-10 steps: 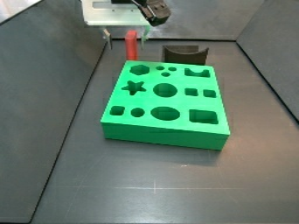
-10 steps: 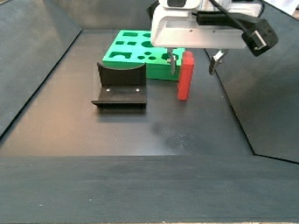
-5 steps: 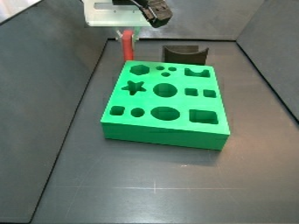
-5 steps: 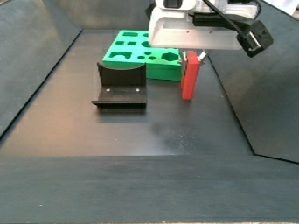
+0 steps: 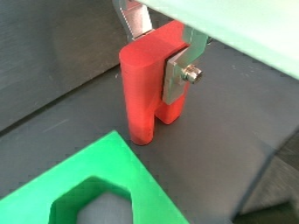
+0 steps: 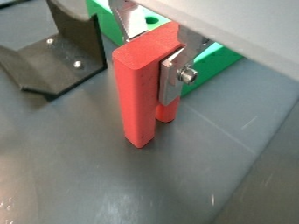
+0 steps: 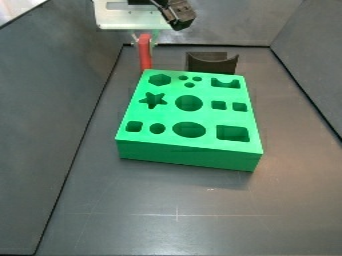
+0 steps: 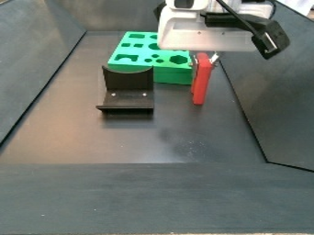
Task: Pick up the square-circle object. Move up. Rotate the square-circle object. Move to above the board. Insert the square-circle object.
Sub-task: Pick up the square-circle object, then move up, then rotate the square-circle object.
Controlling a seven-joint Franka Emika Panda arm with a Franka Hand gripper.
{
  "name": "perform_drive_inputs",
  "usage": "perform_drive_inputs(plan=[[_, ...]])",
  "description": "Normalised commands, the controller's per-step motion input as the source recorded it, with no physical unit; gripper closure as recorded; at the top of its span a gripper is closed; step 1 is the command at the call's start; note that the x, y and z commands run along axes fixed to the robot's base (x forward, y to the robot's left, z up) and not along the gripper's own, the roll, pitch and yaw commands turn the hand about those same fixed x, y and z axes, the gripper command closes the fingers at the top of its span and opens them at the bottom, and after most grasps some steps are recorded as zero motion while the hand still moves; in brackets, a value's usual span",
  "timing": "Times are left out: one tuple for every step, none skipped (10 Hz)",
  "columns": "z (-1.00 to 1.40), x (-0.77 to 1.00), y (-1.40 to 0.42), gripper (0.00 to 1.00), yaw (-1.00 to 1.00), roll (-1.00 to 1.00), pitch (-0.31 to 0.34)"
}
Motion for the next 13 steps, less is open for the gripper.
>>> perform_drive_inputs(plan=[[0.0,0.0,0.0,1.0,0.0,0.0,0.0],[0.0,0.0,0.0,1.0,0.0,0.0,0.0],[0.0,0.0,0.0,1.0,0.0,0.0,0.0],[0.83,0.0,0.0,1.0,0.0,0.0,0.0],[0.82,-0.01,0.0,1.0,-0.01,0.0,0.011],[0.69,-0.04,0.0,1.0,-0.01,0.0,0.037],[0.56,-0.03,0.01,1.0,-0.01,0.0,0.043],[0.35,-0.02,0.01,1.0,-0.01,0.01,0.046],[0.24,-0.02,0.01,1.0,-0.01,0.01,0.046],[1.0,0.14,0.0,1.0,0.0,0.0,0.0],[1.0,0.13,-0.01,1.0,0.0,0.0,0.016],[1.0,0.11,-0.01,1.0,0.0,0.0,0.047],[1.0,0.1,-0.01,1.0,0.0,0.0,0.064]])
